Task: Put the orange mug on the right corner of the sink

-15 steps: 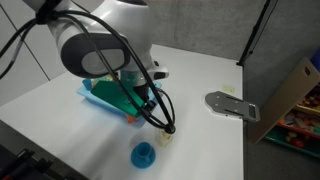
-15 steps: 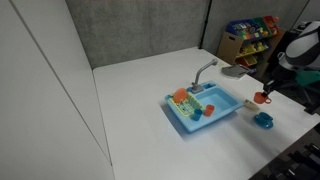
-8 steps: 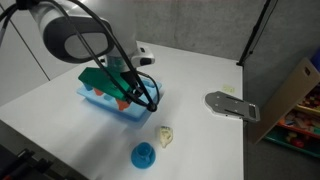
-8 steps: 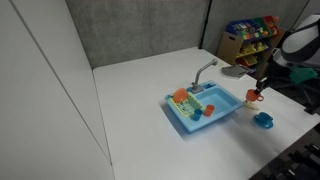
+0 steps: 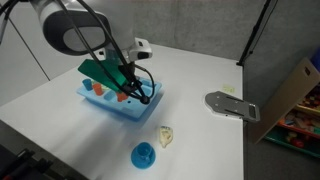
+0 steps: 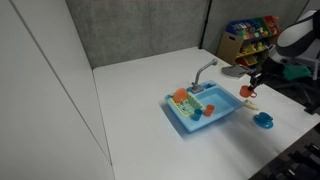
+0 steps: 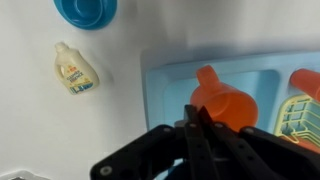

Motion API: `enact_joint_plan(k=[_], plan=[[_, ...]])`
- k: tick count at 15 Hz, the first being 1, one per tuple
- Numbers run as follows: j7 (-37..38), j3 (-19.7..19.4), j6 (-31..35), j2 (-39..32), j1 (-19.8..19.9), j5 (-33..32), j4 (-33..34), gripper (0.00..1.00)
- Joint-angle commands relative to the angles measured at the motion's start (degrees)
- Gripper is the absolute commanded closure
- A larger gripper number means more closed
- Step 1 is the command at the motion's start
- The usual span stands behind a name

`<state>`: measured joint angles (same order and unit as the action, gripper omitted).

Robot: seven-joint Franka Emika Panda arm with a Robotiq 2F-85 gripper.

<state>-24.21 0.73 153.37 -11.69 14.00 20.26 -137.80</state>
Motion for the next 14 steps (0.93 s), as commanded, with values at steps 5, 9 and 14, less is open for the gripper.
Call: enact_joint_plan(k=[5, 9, 14], plan=[[3.07, -0.87, 3.24, -4.24, -0.43, -0.20, 3.57, 0.97], [3.56, 0.07, 5.26, -7.58, 0.37, 0.22, 5.08, 0.97], [4.17, 0.94, 5.97, -10.01, 1.66, 0.06, 6.82, 0.97]])
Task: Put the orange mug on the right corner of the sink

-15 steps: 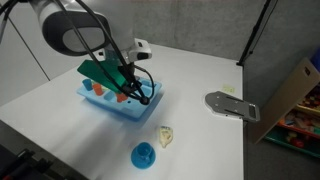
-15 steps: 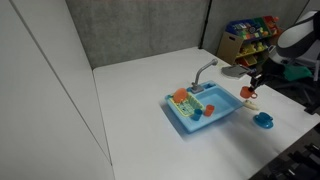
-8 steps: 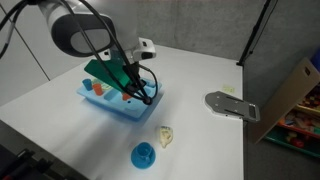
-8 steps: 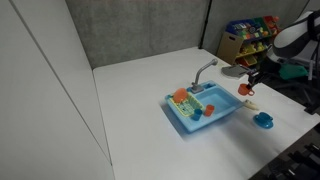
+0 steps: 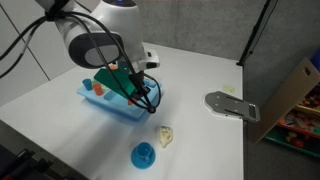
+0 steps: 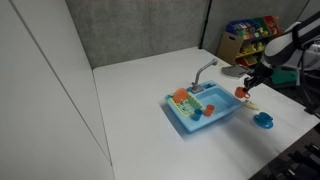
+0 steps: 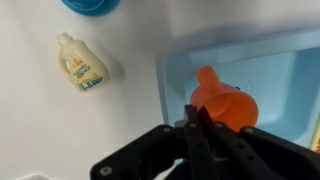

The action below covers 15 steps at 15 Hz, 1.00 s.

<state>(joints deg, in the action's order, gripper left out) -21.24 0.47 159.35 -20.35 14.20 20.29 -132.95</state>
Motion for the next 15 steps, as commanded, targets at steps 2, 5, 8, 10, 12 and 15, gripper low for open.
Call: enact_joint_plan(k=[2, 5, 8, 10, 12, 15], plan=[[0.85, 1.16, 0.12, -0.71, 1.39, -1.02, 0.63, 0.95], [0.84, 1.29, 0.12, -0.92, 1.62, -1.00, 0.93, 0.95], [2.67, 0.40, 3.27, -2.18, 0.93, -1.94, 0.99, 0.97], [3.20, 0.50, 4.37, -3.29, 1.26, -2.02, 1.29, 0.97], [3.13, 0.92, 5.14, -4.25, 1.92, -2.04, 1.36, 0.97], [2.67, 1.36, 4.81, -5.16, 2.89, -2.20, 1.27, 0.97]])
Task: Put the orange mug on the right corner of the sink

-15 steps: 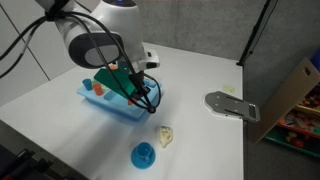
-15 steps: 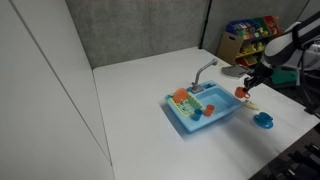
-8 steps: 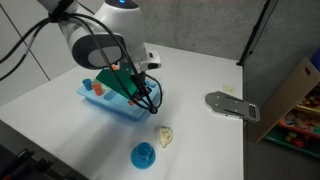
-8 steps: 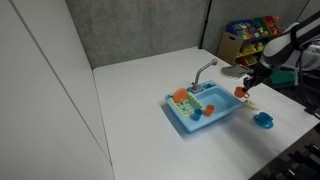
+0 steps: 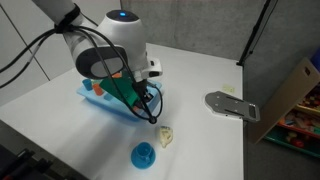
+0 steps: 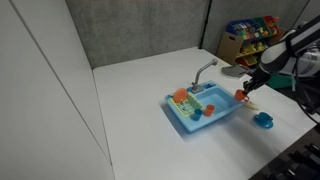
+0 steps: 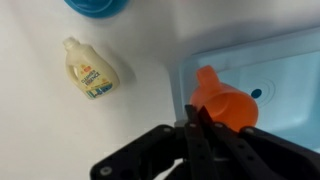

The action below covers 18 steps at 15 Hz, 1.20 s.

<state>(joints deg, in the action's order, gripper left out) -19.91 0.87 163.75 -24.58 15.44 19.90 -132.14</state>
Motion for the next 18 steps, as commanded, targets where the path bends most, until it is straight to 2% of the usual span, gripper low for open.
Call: enact_joint_plan(k=[1, 8, 13, 18], plan=[[1.12, 1.15, -0.06, -1.04, 2.01, -1.86, 0.42, 0.97], [1.15, 1.25, -0.36, -0.85, 2.93, -3.16, -0.27, 0.97], [-0.59, 3.98, -0.55, -1.44, 5.00, -1.94, 0.09, 0.97], [0.19, 4.37, 0.19, -2.22, 5.27, -2.44, 0.41, 0.97]])
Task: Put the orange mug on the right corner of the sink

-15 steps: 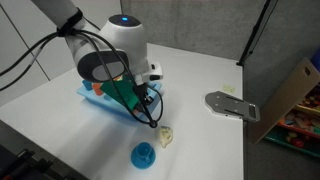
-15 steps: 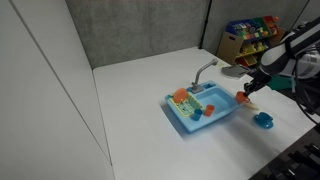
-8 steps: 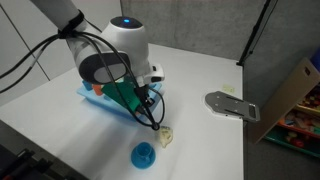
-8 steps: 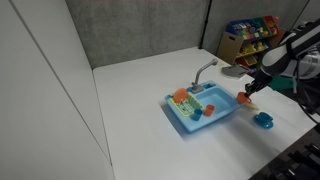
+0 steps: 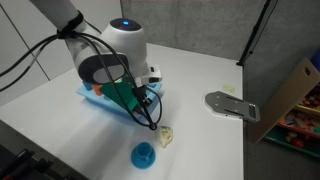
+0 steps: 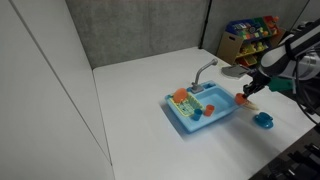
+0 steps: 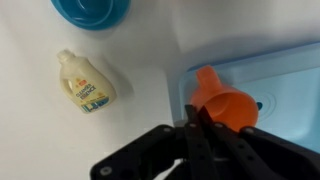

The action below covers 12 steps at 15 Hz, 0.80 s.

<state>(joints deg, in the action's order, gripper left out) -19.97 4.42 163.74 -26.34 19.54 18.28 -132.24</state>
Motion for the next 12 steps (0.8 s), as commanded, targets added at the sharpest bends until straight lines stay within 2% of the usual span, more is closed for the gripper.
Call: enact_joint_plan(k=[1, 6, 7, 8, 9, 10, 12], plan=[[0.37, 0.73, 0.38, -0.60, 1.13, -0.87, 0.55, 0.97], [0.48, 0.68, 0.69, -0.91, 1.14, -0.95, 0.71, 0.96], [0.53, 0.65, 0.69, -0.89, 1.12, -0.95, 0.73, 0.94], [0.53, 0.66, 0.67, -0.84, 1.15, -0.93, 0.72, 0.68], [0.51, 0.68, 0.67, -0.80, 1.17, -0.92, 0.69, 0.68], [0.49, 0.70, 0.68, -0.72, 1.18, -0.91, 0.64, 0.64], [0.47, 0.74, 0.62, -0.57, 1.23, -0.87, 0.55, 0.49]])
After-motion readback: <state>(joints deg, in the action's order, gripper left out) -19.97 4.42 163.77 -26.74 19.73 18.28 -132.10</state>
